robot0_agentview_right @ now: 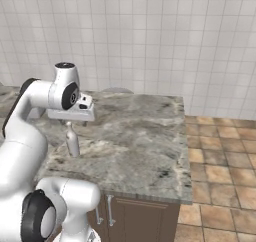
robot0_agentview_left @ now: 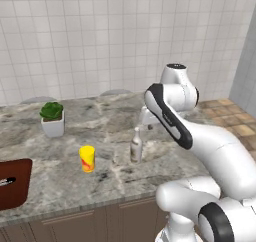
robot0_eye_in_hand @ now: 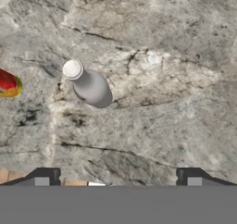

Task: Place the drinks on the dining counter in a tight cluster.

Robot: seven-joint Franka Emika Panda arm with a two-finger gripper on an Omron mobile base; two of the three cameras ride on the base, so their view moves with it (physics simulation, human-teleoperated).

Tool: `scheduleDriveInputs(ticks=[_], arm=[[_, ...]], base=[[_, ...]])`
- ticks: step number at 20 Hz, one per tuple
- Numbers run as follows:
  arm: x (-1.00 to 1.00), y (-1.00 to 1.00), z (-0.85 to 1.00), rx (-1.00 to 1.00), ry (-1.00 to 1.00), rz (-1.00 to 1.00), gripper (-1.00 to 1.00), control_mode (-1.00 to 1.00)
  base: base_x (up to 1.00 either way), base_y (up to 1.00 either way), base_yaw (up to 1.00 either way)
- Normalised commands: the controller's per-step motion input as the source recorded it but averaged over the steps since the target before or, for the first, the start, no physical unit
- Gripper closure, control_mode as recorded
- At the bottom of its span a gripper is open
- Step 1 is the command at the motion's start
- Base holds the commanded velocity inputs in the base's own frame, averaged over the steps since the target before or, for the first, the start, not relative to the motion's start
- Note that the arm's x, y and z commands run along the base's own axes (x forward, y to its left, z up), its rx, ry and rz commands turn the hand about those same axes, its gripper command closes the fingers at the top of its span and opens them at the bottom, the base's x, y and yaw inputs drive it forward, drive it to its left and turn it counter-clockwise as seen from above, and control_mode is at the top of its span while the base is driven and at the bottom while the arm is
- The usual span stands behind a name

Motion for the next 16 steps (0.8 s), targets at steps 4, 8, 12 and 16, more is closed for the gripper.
scheduleDriveInputs(ticks=[4,8,12,16], arm=[[-0.14,-0.21,0.25,0.00,-0.02,-0.02,-1.00,-1.00],[-0.04,-0.02,0.55,-0.02,-0.03,0.00,-1.00,-1.00],[0.00,0.00,0.59,-0.02,0.00,0.00,-1.00,-1.00],[0.00,0.00,0.22,-0.01,-0.01,0.00,-1.00,-1.00]], base=[[0.00,0.00,0.00],[0.00,0.00,0.00],[0.00,0.00,0.00],[0.00,0.00,0.00]])
